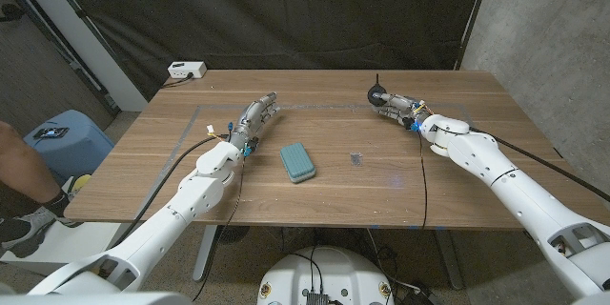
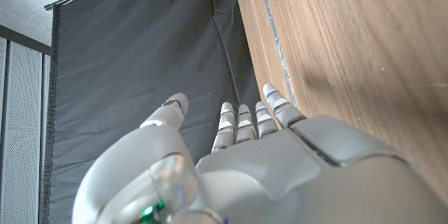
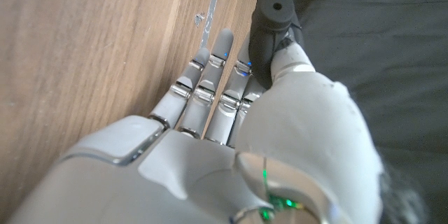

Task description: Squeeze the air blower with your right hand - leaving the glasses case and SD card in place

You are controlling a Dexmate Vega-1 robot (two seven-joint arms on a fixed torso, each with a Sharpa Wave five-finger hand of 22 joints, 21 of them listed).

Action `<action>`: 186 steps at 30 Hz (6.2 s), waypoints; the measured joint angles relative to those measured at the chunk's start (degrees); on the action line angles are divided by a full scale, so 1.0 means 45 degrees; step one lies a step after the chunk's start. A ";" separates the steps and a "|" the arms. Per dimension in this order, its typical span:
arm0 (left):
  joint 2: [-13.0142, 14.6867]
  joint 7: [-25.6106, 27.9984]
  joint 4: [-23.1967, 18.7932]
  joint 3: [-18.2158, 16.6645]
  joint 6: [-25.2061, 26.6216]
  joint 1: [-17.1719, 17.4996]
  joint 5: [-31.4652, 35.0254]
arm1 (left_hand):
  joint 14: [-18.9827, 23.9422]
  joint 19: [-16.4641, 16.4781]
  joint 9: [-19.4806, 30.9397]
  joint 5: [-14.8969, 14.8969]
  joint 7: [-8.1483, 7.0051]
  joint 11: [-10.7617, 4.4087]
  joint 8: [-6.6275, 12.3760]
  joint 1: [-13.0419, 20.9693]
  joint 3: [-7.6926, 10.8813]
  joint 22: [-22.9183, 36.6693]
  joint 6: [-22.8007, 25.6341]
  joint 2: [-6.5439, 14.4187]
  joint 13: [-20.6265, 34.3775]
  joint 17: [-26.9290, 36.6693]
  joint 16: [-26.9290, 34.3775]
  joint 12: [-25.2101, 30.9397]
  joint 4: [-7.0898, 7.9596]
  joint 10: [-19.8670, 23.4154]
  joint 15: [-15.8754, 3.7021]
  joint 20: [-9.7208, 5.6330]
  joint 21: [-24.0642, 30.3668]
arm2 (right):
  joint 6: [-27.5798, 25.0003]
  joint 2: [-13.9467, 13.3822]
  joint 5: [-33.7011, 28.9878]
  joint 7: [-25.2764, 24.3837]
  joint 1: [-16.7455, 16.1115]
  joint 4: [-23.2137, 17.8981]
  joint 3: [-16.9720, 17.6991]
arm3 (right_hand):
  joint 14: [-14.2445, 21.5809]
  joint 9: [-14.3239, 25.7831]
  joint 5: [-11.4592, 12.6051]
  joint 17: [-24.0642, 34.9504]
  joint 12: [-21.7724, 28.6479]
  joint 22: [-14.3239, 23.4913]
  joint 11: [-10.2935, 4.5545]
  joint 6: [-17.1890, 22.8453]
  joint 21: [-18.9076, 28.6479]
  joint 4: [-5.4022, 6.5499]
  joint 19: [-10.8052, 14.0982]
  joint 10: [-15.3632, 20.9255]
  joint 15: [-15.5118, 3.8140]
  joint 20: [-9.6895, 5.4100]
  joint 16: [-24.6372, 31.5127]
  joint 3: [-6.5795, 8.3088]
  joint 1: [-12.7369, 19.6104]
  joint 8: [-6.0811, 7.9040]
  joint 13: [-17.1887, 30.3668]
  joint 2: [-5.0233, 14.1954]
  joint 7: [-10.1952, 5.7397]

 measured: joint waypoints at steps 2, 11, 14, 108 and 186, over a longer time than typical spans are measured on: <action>0.0020 0.0001 -0.0045 -0.0004 -0.0007 0.0057 -0.0004 | 0.0000 0.0000 0.0000 0.0000 0.0000 0.0000 0.0000 0.0000 -0.0004 0.0000 0.0000 0.0000 0.0000 0.0000 0.0000 0.0000 -0.0004 0.0000 0.0000 0.0000 0.0000 | -0.0023 -0.0013 0.0039 -0.0028 -0.0028 -0.0055 0.0005 | 0.0000 -0.0019 -0.0003 0.0000 0.0000 0.0000 0.0000 0.0184 0.0000 0.0001 0.0000 0.0000 0.0000 0.0000 -0.0019 0.0000 0.0000 0.0000 -0.0020 0.0000 -0.0184; 0.0044 -0.0032 -0.0073 -0.0034 -0.0073 0.0118 -0.0071 | 0.0000 0.0000 -0.0001 0.0000 0.0000 0.0000 0.0000 0.0049 -0.0037 0.0000 0.0000 -0.0049 0.0000 0.0000 0.0000 0.0000 -0.0037 0.0000 0.0000 0.0000 -0.0096 | -0.0068 -0.0023 0.0084 -0.0040 -0.0039 -0.0110 0.0005 | -0.0001 -0.0036 -0.0040 -0.0001 -0.0060 0.0000 0.0010 0.0138 -0.0001 0.0051 -0.0001 -0.0011 0.0001 0.0001 -0.0107 -0.0052 0.0033 -0.0074 -0.0127 -0.0035 -0.0247; 0.0042 -0.0040 -0.0057 -0.0046 -0.0088 0.0126 -0.0078 | 0.0000 0.0000 0.0000 0.0000 0.0000 0.0000 0.0000 0.0049 -0.0037 0.0000 0.0000 -0.0049 0.0000 0.0000 0.0000 0.0000 -0.0037 0.0000 0.0000 0.0000 -0.0096 | -0.0110 -0.0023 0.0115 0.0004 0.0021 -0.0087 -0.0018 | -0.0001 -0.0036 -0.0041 -0.0001 -0.0146 0.0000 0.0080 0.0020 -0.0001 0.0108 -0.0001 -0.0082 0.0001 0.0001 -0.0197 -0.0075 0.0031 -0.0081 -0.0157 -0.0034 -0.0225; 0.0129 0.0367 -0.0765 0.0100 0.0049 0.0473 0.0158 | 0.0000 0.0000 -0.0002 0.0000 -0.0023 0.0047 0.0000 0.0101 -0.0071 0.0000 0.0204 -0.0004 0.0000 0.0001 0.0000 0.0000 -0.0071 0.0047 0.0000 0.0000 -0.0096 | 0.0037 -0.0335 0.1379 0.3004 0.0249 0.1018 0.0211 | -0.1827 -0.0156 -0.0041 0.0233 -0.1281 0.0063 0.1351 -0.2507 -0.0300 0.0785 -0.1031 -0.2858 0.0407 0.0616 -0.1143 -0.1048 -0.2168 -0.1525 -0.0394 -0.0119 0.0758; 0.0420 -0.0179 -0.0659 -0.0103 -0.0107 0.0568 -0.0124 | 0.0000 -0.0001 -0.0002 0.0000 -0.0045 -0.0024 0.0000 0.0201 -0.0071 0.0000 0.0636 0.0002 -0.0001 0.0001 0.0000 0.0000 -0.0070 0.0115 0.0000 0.0093 -0.0096 | 0.0009 -0.0351 0.1786 0.3848 0.0150 0.0922 0.0179 | -0.2416 -0.0190 0.0071 0.0200 -0.1575 0.0122 0.1874 -0.3193 -0.0299 0.0663 -0.1598 -0.3652 0.0543 0.1043 -0.1379 -0.1487 -0.2606 -0.1634 -0.0415 -0.0120 0.1077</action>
